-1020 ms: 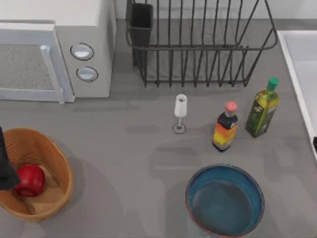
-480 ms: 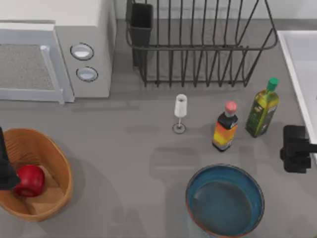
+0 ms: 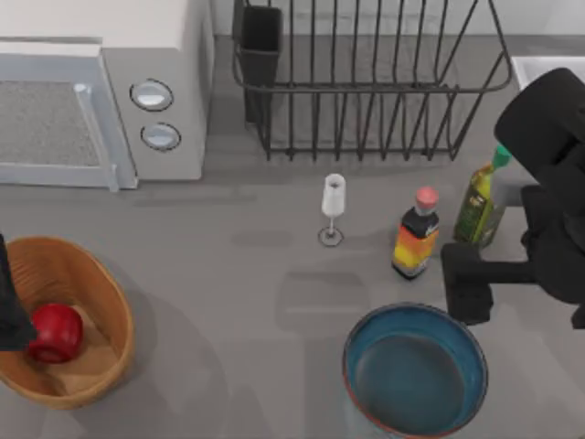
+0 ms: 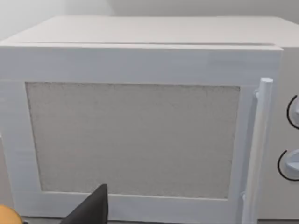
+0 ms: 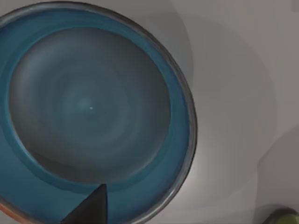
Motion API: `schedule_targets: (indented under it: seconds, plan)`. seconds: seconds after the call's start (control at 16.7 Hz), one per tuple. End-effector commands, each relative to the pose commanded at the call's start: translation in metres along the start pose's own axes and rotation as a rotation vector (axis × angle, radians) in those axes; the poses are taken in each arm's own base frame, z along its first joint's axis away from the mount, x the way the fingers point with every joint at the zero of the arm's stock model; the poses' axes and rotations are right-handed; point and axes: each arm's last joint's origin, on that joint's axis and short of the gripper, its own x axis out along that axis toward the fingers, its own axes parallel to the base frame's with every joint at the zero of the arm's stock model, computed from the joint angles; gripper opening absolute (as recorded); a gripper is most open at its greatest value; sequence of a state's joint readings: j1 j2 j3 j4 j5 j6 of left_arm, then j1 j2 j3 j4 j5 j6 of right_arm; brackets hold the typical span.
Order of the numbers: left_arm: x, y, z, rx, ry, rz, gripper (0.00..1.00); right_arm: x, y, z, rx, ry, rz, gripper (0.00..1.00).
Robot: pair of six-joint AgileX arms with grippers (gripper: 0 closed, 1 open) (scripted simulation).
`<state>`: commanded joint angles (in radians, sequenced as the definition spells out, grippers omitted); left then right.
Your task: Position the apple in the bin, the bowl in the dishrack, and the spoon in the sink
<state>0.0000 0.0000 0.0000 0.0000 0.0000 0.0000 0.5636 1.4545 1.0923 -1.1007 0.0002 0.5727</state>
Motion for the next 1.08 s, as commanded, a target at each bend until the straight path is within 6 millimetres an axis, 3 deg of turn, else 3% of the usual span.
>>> schedule_targets:
  seconds: [0.24, 0.66, 1.08]
  plan:
    - [0.0, 0.0, 0.0, 0.0, 0.0, 0.0, 1.0, 0.006, 0.019, 0.007, 0.001, 0.089, -0.058, 1.0]
    - [0.0, 0.0, 0.0, 0.0, 0.0, 0.0, 1.0, 0.011, 0.018, 0.007, 0.002, 0.093, -0.06, 1.0]
    - [0.0, 0.0, 0.0, 0.0, 0.0, 0.0, 1.0, 0.084, 0.017, 0.004, 0.001, 0.079, -0.051, 1.0]
